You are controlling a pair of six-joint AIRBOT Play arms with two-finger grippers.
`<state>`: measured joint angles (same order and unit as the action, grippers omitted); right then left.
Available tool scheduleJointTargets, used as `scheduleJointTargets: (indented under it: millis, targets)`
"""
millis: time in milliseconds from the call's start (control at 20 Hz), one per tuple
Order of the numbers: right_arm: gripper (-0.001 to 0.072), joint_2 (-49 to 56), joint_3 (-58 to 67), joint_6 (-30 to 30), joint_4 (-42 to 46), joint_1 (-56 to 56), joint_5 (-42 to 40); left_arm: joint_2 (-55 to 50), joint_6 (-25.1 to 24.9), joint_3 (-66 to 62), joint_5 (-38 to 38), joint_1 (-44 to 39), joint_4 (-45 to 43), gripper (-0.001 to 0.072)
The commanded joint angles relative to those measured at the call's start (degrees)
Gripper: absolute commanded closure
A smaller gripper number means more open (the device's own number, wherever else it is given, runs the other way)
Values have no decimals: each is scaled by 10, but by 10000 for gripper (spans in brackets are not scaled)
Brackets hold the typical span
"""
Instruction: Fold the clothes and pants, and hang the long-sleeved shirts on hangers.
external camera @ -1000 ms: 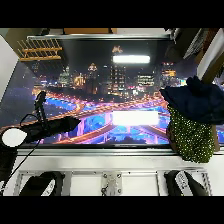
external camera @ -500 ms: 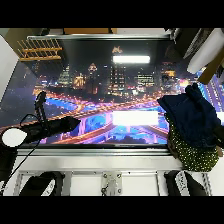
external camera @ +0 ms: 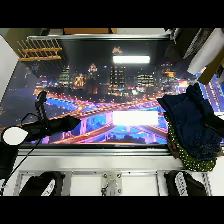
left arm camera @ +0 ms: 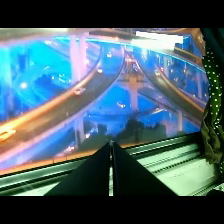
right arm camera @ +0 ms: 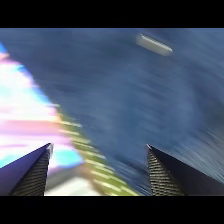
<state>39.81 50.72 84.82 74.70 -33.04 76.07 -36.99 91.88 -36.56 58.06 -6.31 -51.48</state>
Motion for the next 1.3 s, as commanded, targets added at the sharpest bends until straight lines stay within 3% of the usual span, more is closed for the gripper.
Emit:
scheduleJointTargets:
  millis: [0, 150, 300, 350, 450, 600, 1250]
  targets:
    - [90, -6, 6, -75, -147, 127, -69, -51, -49, -41, -9, 0, 0, 696]
    - [90, 27, 6, -88, -129, 254, -107, -124, -92, -126, -22, 0, -5, 695]
    - [91, 66, 6, -90, -111, 316, -118, -184, -92, -201, -12, 0, -32, 695]
    - [158, 78, 6, -90, -111, 322, -116, -198, -92, -219, -11, 0, -35, 695]
    - [434, 91, 6, -90, -113, 325, -113, -221, -92, -246, -10, 0, -35, 695]
    - [673, 94, 6, -90, -113, 325, -113, -241, -92, -269, 9, 0, -33, 695]
    - [674, 93, 6, -90, -113, 325, -103, -243, -91, -268, 8, 0, -33, 695]
